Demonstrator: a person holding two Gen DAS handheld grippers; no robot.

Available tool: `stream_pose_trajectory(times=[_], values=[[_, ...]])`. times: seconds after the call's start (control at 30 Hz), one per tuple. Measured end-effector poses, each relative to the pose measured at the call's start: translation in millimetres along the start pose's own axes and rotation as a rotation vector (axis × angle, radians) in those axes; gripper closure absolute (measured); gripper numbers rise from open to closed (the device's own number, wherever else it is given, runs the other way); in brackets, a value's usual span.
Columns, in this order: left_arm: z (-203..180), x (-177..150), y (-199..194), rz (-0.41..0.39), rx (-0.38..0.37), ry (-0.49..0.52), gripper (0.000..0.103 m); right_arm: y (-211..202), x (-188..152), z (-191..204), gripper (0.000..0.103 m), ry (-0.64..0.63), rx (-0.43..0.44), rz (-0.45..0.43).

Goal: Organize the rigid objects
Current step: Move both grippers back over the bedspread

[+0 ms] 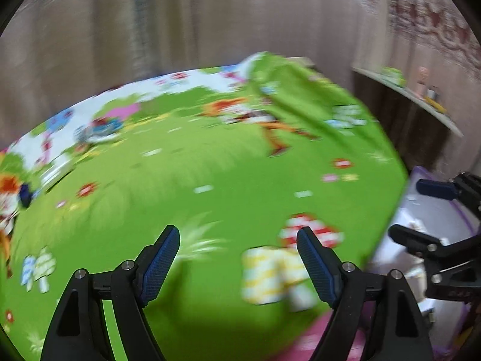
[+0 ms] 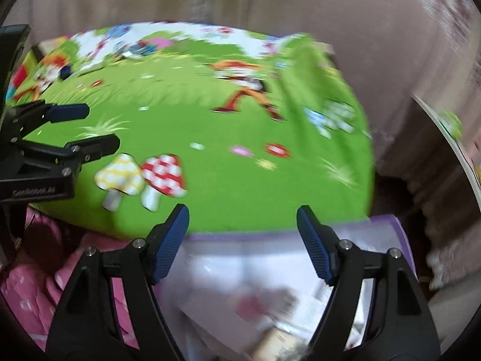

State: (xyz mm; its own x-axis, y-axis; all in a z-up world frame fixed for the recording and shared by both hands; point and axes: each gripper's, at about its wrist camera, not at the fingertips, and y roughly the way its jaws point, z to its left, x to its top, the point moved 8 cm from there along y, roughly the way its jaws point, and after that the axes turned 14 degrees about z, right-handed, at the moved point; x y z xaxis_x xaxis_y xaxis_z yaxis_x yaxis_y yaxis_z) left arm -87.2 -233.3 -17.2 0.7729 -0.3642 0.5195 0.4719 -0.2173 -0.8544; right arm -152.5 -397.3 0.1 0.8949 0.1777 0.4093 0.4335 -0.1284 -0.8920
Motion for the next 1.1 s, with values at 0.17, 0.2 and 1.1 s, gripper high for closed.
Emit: stream_pose_trajectory(times=[0.17,0.2,1.1], values=[[108,-18,2,-0.005,0.16,-0.138,0.022,23,43,62,0.025,-0.133,0.065,0.009],[129,-20,2,-0.005,0.188,-0.169,0.022,29,52,76,0.025,-0.156,0.078,0.017],[351,-84,1,0.071,0.253,-0.69,0.012,139,312,308,0.017,0.372,0.579,0.258]])
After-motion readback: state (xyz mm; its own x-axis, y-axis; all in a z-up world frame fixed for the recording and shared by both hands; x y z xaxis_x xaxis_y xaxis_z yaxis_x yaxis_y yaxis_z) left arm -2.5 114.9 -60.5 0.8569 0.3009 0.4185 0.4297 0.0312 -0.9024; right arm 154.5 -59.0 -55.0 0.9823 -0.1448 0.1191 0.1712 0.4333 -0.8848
